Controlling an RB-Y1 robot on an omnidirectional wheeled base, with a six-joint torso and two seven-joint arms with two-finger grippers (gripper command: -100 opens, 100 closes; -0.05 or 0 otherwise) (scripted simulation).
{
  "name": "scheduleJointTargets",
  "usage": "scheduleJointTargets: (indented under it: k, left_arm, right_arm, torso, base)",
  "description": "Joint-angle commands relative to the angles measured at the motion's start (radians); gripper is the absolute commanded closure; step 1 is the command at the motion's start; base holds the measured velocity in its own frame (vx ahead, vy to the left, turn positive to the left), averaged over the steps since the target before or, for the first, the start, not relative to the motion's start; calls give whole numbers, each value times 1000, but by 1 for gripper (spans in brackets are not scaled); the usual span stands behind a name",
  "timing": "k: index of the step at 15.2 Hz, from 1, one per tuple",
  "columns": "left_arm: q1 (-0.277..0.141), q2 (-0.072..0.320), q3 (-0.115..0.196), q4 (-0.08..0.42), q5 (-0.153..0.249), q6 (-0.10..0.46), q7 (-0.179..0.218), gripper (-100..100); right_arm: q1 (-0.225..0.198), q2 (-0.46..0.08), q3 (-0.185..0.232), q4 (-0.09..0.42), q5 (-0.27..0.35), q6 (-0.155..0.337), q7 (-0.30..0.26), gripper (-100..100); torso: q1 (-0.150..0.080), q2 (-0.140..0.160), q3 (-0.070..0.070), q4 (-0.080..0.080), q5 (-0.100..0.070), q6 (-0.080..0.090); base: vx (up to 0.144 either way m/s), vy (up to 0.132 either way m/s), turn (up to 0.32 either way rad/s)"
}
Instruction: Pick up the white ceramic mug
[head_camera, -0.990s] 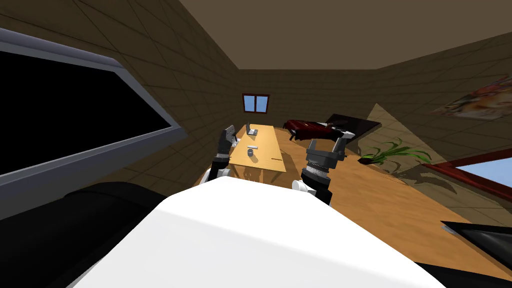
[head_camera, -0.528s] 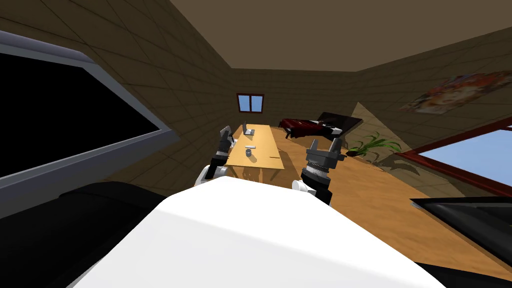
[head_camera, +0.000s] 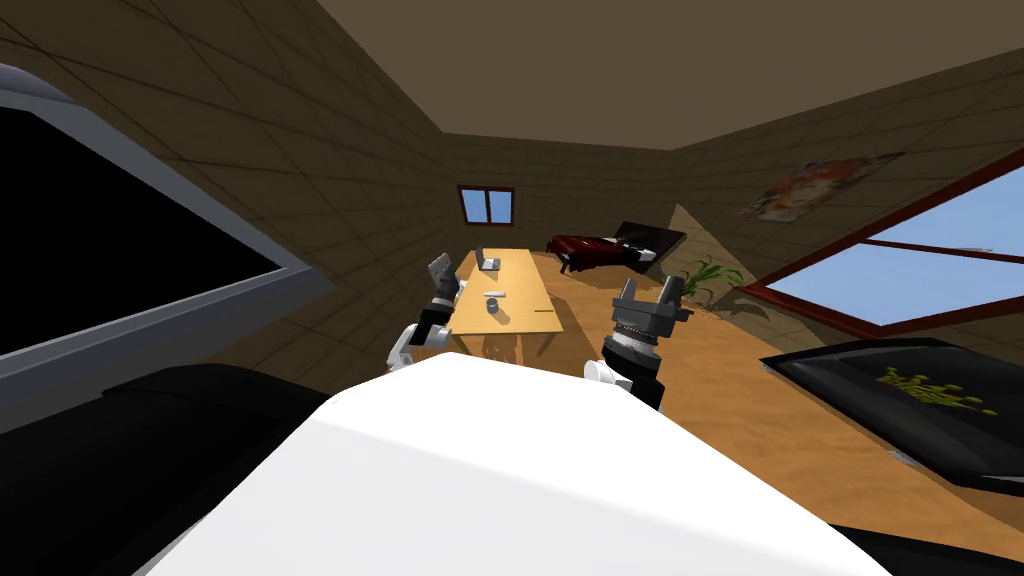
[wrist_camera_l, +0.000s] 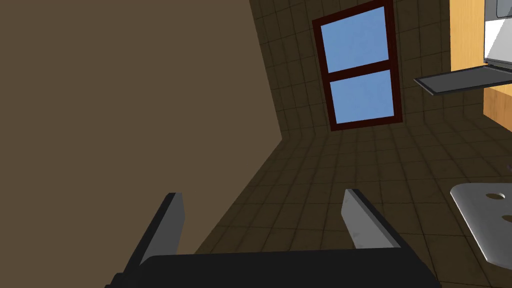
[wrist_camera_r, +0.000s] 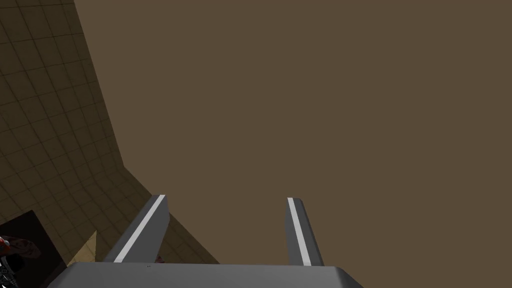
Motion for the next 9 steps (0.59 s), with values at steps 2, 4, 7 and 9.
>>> scheduleJointTargets:
  k: [2, 4, 7, 9]
  left_arm:
    - [-10, 4, 11, 8, 5, 46, -5, -100]
    - [-32, 14, 33, 32, 15, 98, -9, -100]
    - [-55, 23, 56, 57, 26, 152, -12, -100]
    - [-78, 30, 79, 84, 37, 187, -15, -100]
  right_arm:
    - [0, 0, 0, 0, 0, 0, 0, 0]
    - [0, 0, 0, 0, 0, 0, 0, 0]
    - [0, 0, 0, 0, 0, 0, 0, 0]
    - [0, 0, 0, 0, 0, 0, 0, 0]
  torso:
    - [0, 0, 0, 0, 0, 0]
    - [0, 0, 0, 0, 0, 0]
    - [0, 0, 0, 0, 0, 0]
    - [0, -1, 0, 0, 0, -1]
  base:
    - [-16, 40, -135]
    - [-22, 44, -215]
    - [-17, 37, -187]
    - [-16, 43, -158]
